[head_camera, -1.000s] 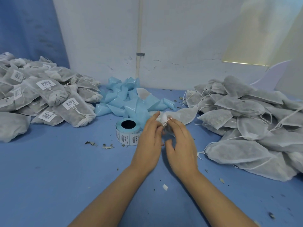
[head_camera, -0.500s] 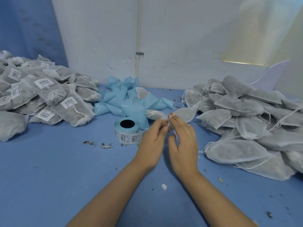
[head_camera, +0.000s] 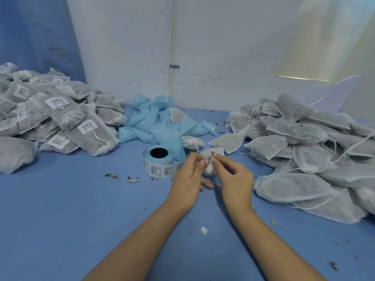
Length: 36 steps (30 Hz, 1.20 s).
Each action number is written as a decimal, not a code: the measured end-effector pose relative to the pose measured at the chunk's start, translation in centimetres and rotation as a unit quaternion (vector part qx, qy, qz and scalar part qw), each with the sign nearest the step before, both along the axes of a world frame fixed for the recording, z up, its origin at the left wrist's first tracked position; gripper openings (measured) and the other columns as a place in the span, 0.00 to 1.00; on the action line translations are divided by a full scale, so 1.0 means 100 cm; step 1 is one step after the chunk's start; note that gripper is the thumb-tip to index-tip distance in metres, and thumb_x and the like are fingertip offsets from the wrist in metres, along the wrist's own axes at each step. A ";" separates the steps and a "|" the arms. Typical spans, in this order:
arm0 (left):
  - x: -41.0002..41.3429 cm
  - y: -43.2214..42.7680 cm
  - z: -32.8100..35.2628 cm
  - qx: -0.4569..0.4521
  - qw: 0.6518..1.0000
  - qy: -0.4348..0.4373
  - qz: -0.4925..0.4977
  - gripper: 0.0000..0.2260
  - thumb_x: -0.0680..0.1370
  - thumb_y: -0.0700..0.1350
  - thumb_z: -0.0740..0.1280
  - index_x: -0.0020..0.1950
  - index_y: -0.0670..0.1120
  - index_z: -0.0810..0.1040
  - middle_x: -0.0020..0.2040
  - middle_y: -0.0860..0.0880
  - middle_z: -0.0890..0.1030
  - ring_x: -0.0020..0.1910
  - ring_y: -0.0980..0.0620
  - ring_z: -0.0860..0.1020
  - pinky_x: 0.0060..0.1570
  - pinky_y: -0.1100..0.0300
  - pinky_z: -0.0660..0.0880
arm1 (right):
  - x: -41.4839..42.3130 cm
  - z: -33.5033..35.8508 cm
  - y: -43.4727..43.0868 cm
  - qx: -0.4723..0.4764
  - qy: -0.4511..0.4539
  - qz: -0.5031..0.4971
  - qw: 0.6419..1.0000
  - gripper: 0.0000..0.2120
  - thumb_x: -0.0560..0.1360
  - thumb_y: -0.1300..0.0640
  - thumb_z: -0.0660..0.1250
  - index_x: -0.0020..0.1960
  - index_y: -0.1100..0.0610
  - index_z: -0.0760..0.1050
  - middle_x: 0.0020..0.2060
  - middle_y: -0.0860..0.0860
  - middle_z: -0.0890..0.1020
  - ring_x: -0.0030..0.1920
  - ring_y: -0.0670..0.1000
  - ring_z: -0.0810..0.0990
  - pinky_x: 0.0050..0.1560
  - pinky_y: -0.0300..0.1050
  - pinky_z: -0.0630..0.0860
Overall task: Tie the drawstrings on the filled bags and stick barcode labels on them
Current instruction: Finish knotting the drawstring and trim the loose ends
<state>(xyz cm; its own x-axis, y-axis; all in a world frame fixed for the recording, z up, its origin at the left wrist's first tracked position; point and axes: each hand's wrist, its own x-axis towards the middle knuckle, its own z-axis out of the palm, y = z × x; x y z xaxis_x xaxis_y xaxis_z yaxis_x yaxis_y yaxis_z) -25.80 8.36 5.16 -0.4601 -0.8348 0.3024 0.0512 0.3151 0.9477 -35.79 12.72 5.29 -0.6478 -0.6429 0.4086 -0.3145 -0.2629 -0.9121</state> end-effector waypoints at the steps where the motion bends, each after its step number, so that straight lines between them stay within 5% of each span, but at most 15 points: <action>1: 0.000 0.000 0.000 0.004 1.000 0.004 0.004 0.07 0.83 0.44 0.55 0.47 0.49 0.69 0.43 0.46 0.80 0.34 0.45 0.82 0.32 0.59 0.72 | 0.000 0.001 -0.001 -0.004 -0.033 0.015 0.999 0.09 0.73 0.63 0.72 0.45 0.49 0.83 0.43 0.45 0.86 0.51 0.47 0.82 0.52 0.38 0.76; 6: 0.000 -0.001 0.002 0.034 0.999 0.032 0.024 0.07 0.83 0.45 0.55 0.47 0.51 0.68 0.35 0.61 0.79 0.28 0.48 0.80 0.26 0.63 0.70 | -0.001 0.002 -0.003 -0.005 -0.071 0.059 0.996 0.08 0.71 0.63 0.73 0.42 0.50 0.84 0.39 0.42 0.86 0.44 0.41 0.84 0.44 0.30 0.75; 12: 0.004 -0.003 -0.001 0.009 0.995 0.031 0.096 0.07 0.82 0.44 0.59 0.45 0.52 0.71 0.32 0.52 0.79 0.27 0.47 0.80 0.25 0.64 0.69 | 0.003 0.001 -0.004 0.046 0.031 0.073 0.996 0.10 0.71 0.59 0.73 0.38 0.43 0.83 0.39 0.40 0.85 0.49 0.46 0.82 0.53 0.40 0.75; 18: 0.003 -0.002 -0.003 -0.050 0.991 0.019 0.125 0.08 0.80 0.43 0.63 0.42 0.51 0.75 0.33 0.49 0.79 0.25 0.58 0.76 0.28 0.68 0.70 | 0.004 0.002 -0.001 0.087 0.112 0.040 0.989 0.05 0.72 0.56 0.72 0.41 0.47 0.84 0.38 0.38 0.84 0.51 0.41 0.75 0.47 0.26 0.67; 22: 0.003 0.000 -0.003 -0.040 0.995 0.033 0.088 0.09 0.80 0.41 0.63 0.41 0.52 0.75 0.30 0.51 0.79 0.25 0.59 0.76 0.29 0.69 0.72 | 0.004 0.000 -0.002 0.099 0.112 0.030 0.988 0.04 0.72 0.58 0.71 0.40 0.50 0.83 0.37 0.40 0.83 0.50 0.43 0.73 0.45 0.26 0.66; 26: 0.002 -0.001 -0.002 0.020 0.996 0.072 0.042 0.08 0.80 0.37 0.61 0.43 0.46 0.76 0.41 0.48 0.83 0.38 0.56 0.82 0.37 0.68 0.76 | 0.006 -0.002 -0.004 0.103 0.060 0.036 0.992 0.06 0.70 0.60 0.70 0.35 0.51 0.78 0.35 0.44 0.81 0.46 0.49 0.77 0.47 0.41 0.73; 32: 0.000 -0.002 -0.001 0.078 0.991 0.106 0.008 0.07 0.80 0.35 0.61 0.45 0.42 0.75 0.41 0.45 0.82 0.38 0.55 0.82 0.37 0.64 0.78 | 0.003 0.000 -0.004 0.079 -0.015 0.057 0.995 0.06 0.71 0.65 0.69 0.36 0.57 0.77 0.44 0.48 0.76 0.41 0.39 0.77 0.44 0.30 0.70; 36: 0.002 -0.005 -0.002 0.049 0.996 0.072 0.029 0.08 0.79 0.38 0.63 0.42 0.47 0.78 0.35 0.54 0.83 0.36 0.56 0.81 0.35 0.65 0.77 | 0.002 0.004 -0.004 0.087 -0.127 0.127 0.980 0.09 0.73 0.65 0.66 0.35 0.58 0.75 0.36 0.52 0.79 0.39 0.48 0.76 0.40 0.33 0.72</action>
<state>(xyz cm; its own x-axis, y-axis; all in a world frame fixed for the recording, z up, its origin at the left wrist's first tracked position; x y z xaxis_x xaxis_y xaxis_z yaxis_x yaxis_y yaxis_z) -25.62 7.83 5.00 -0.3676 -0.8874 0.2782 0.1736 0.2284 0.9580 -35.58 12.31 5.69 -0.5238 -0.8426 0.1254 -0.0161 -0.1374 -0.9904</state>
